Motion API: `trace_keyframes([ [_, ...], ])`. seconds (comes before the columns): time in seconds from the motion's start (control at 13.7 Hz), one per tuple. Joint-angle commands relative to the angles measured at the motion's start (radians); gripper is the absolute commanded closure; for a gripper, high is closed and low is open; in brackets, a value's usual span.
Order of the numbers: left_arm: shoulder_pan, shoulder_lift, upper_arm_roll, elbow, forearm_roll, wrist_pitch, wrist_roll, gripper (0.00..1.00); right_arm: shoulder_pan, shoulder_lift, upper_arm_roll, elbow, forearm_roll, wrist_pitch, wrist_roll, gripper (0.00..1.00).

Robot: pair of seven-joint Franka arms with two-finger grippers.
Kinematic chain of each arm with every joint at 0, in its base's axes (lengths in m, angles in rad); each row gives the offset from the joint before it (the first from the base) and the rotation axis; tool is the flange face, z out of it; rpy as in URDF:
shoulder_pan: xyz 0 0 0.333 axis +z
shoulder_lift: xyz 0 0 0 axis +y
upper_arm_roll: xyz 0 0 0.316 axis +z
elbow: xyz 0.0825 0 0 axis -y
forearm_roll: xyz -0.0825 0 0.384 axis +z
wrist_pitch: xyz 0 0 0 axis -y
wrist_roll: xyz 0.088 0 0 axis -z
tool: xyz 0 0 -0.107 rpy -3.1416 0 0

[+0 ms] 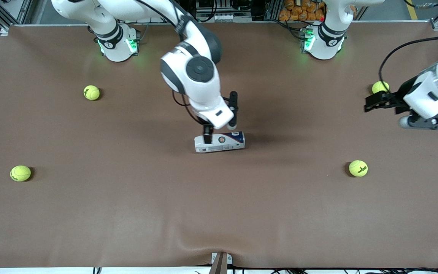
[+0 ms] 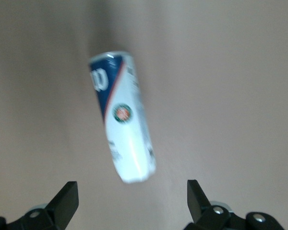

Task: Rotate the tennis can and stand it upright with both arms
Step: 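Lay the can down, open the right gripper while the left gripper approaches, then withdraw the right gripper while the left gripper moves toward the can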

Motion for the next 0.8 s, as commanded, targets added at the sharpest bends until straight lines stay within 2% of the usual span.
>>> trace_keyframes([
  [0.0, 0.002, 0.037, -0.005, 0.004, -0.127, 0.033, -0.043, 0.00, -0.143, -0.070, 0.008, -0.030, 0.014, -0.040, 0.113, 0.00],
  [0.37, 0.011, 0.103, -0.005, -0.020, -0.369, 0.055, -0.025, 0.00, -0.439, -0.159, 0.008, -0.031, 0.033, -0.116, 0.160, 0.00],
  [0.59, 0.001, 0.093, -0.011, -0.149, -0.492, 0.209, 0.045, 0.00, -0.579, -0.209, 0.005, -0.031, 0.034, -0.289, 0.329, 0.00],
  [0.73, 0.002, 0.094, -0.027, -0.222, -0.549, 0.296, 0.125, 0.00, -0.602, -0.266, -0.024, -0.045, 0.033, -0.388, 0.473, 0.00],
])
